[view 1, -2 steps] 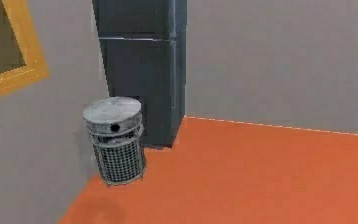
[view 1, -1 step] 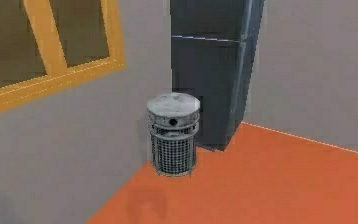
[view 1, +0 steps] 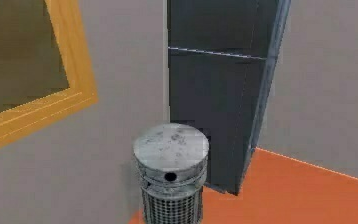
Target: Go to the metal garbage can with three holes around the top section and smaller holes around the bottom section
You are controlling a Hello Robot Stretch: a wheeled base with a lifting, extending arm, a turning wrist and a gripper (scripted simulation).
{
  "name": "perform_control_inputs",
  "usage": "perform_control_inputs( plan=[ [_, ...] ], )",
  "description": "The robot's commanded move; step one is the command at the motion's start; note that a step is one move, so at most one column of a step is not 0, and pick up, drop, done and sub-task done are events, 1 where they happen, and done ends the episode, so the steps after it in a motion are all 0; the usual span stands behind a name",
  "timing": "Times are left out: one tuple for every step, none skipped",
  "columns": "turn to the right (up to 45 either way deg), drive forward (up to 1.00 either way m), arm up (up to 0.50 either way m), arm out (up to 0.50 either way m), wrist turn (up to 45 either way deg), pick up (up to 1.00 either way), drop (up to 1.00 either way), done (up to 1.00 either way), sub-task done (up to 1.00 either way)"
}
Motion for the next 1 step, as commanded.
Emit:
perform_control_inputs(
  plan=[
    [0.0,0.0,0.0,0.0,0.0,0.0,0.0,1.0,0.0]
  ],
)
